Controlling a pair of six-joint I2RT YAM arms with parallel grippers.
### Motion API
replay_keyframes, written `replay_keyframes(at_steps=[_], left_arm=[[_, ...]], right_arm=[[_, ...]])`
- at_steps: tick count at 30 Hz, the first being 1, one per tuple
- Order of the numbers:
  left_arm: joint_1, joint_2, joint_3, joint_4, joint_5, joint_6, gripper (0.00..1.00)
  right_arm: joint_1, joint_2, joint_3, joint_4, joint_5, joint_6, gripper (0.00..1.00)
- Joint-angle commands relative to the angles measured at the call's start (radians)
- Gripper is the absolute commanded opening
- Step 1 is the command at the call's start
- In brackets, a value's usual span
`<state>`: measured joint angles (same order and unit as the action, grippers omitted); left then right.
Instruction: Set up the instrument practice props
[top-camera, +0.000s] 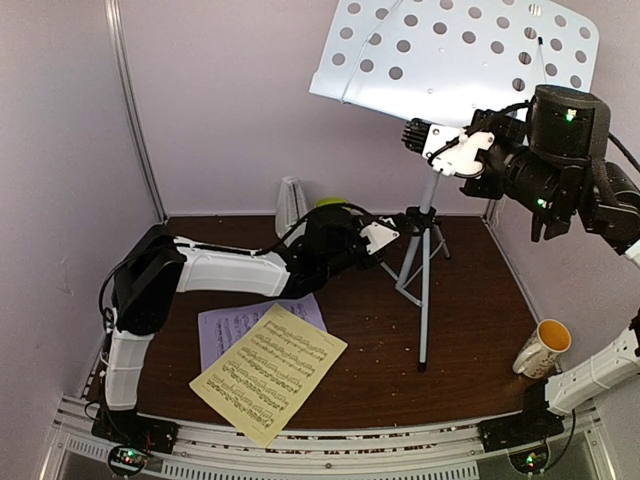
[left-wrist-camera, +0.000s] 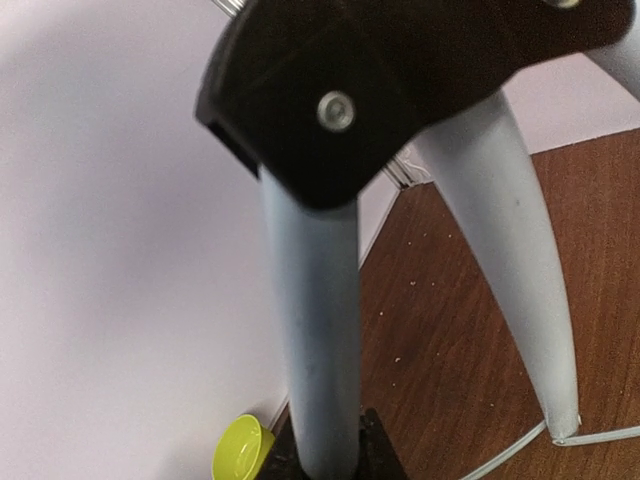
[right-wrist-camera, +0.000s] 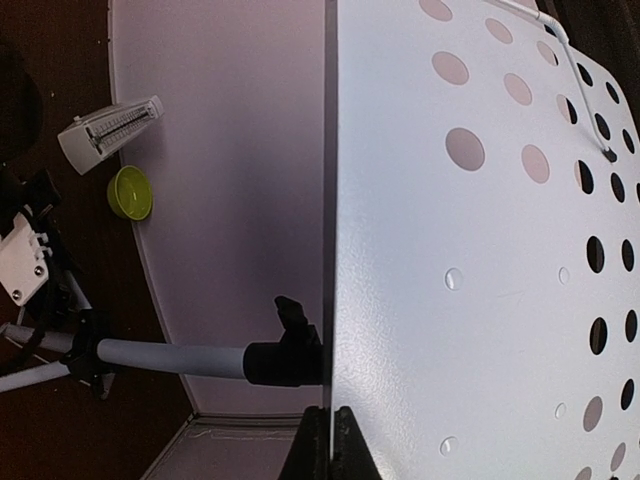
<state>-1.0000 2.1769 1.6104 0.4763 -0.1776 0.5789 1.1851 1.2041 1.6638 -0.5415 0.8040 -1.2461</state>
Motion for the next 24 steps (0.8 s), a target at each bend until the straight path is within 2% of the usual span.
replay_keyframes(at_steps=[1,8,19,24], left_arm=[[0.013,0.076,-0.007,-0.188,0.053,0.203,0.0],[0.024,0.092,0.012,-0.271,0.081,0.283,0.0],[0.042,0.116,0.003,-0.287,0.093,0.354,0.0],[0.047,0.12,0.003,-0.291,0.113,0.374,0.0]], right_arm=[[0.009,-0.034,0.086,0.337,0.029,-0.06,0.0],[0.01,0.001,0.083,0.358,0.026,-0.08,0.0],[0.003,0.039,0.055,0.385,0.014,-0.07,0.0],[-0.005,0.052,0.052,0.416,0.011,-0.075,0.09]])
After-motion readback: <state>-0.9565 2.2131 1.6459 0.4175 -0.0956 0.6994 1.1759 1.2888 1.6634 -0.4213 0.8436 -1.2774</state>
